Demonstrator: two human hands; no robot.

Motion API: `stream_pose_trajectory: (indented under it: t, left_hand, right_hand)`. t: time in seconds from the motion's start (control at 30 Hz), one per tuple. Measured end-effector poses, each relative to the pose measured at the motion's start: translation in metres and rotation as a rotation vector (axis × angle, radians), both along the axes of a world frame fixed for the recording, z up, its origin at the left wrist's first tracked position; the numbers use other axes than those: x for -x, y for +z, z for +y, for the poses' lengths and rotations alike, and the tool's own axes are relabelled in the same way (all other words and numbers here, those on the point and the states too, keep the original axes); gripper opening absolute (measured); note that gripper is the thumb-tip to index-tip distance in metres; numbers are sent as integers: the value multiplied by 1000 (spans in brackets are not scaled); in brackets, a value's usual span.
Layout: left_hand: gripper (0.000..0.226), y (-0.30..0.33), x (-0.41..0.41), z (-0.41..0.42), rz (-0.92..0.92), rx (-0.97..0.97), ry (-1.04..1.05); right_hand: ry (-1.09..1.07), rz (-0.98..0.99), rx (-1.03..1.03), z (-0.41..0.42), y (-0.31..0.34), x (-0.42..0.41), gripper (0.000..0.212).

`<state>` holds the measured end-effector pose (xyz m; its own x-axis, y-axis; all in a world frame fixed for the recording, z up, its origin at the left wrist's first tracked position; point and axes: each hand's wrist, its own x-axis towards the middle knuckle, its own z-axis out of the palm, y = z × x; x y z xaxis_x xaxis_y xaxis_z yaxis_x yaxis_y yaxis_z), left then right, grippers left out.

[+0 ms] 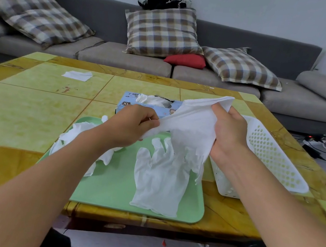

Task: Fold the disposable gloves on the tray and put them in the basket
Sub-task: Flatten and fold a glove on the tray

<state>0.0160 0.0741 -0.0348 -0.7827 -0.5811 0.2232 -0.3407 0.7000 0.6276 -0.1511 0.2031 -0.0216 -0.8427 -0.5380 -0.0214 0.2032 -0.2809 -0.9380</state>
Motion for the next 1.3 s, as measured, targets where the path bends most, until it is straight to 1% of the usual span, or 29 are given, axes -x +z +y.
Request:
stream_pose_trajectory:
  t: [0.1,0.17,0.23,0.27,0.3,0.33,0.37,0.4,0.47,0.53,0.57,0.6,0.67,0.8,0.87,0.93,1.03,1.1,1.17,1.27,1.3]
  left_hand:
    - [18,1,1,-4,47,-50,13]
    - [22,-1,2,-3,52,-89,1]
    - [29,-4,1,-1,12,-120,-26]
    - [39,-5,-1,0,-14,-170,-42]
    - [53,-4,-2,1,-32,-256,-64]
    - [65,-3,-4,2,-28,-375,-96]
    - [72,-2,-5,4,-4,-506,-138]
    - [71,1,-5,7,35,-612,-190]
    - [55,6,1,13,180,-714,-260]
    - [32,13,6,17,384,-791,-216]
    - [22,15,8,17,455,-815,-179]
    - [17,17,9,17,498,-821,-152]
    - [22,18,10,15,530,-759,-96]
    - [36,16,12,17,598,-493,43]
    - [43,16,13,20,640,-389,75]
    - [49,16,13,21,651,-316,95]
    - [51,12,16,18,581,-268,157]
    - [52,6,20,12,507,-295,210]
    - [50,-2,25,3,387,-335,269]
    - [43,-14,28,-12,134,-420,306]
    - [39,-14,30,-15,128,-460,277]
  right_hand:
    - [-24,11,-7,-2,1,-2,5]
    - [10,26,-31,-3,0,-6,7]
    - [82,38,-70,-4,1,-14,13]
    - [123,39,-81,-4,1,-19,14]
    - [165,36,-83,-4,2,-23,14]
    - [206,27,-82,-4,1,-28,14]
    - [246,17,-79,-5,1,-33,15]
    - [284,10,-77,-6,1,-37,16]
    - [337,-8,-57,-7,3,-42,18]
    - [389,-43,-23,-5,7,-40,20]
    - [419,-55,-12,-3,9,-39,22]
    - [444,-55,-15,-1,9,-36,25]
    - [473,-23,-38,3,7,-31,30]
    - [519,86,-141,8,4,-23,39]
    - [539,134,-185,12,3,-19,39]
    - [559,158,-185,14,3,-17,33]
    - [568,189,-190,14,1,-13,19]
    - [549,195,-252,10,-2,-10,17]
    - [539,188,-344,4,-10,-9,19]
    - [480,193,-455,-9,-21,-6,17]
    - [421,239,-448,-12,-20,-6,14]
